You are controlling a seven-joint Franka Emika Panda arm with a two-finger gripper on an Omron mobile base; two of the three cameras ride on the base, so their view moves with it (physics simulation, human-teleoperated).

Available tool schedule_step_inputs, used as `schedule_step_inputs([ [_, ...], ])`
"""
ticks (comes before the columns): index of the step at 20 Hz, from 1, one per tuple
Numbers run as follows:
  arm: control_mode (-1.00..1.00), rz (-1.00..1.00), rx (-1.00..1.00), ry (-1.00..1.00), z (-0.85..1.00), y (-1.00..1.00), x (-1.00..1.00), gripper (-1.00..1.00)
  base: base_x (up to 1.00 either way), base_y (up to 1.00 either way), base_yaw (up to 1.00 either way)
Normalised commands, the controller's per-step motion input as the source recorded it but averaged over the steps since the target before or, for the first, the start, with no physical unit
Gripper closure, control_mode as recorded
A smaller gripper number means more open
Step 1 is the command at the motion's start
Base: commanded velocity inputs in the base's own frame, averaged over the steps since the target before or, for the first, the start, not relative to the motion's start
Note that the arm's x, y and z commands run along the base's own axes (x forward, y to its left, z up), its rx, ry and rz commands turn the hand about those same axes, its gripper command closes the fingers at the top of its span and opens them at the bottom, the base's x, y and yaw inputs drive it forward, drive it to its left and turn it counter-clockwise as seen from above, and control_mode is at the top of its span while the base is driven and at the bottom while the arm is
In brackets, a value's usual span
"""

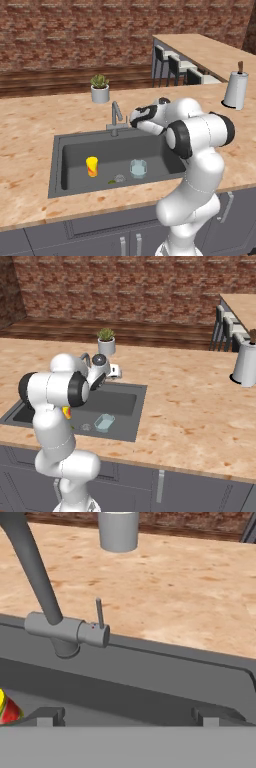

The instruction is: Pick the cup and tupperware and place them in the sink. Then turn on the water.

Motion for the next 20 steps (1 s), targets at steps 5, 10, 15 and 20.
schedule_step_inputs([
  [5, -1.00, 0.01, 0.00, -0.11, 0.00, 0.07, 0.20, -1.00, 0.00, 0.00, 0.00],
  [10, -1.00, 0.00, 0.00, -0.09, 0.00, 0.00, 0.29, -1.00, 0.00, 0.00, 0.00],
  [15, -1.00, 0.00, 0.00, -0.08, 0.00, 0.00, 0.18, -1.00, 0.00, 0.00, 0.00],
  [20, -1.00, 0.00, 0.00, -0.07, 0.00, 0.00, 0.08, -1.00, 0.00, 0.00, 0.00],
])
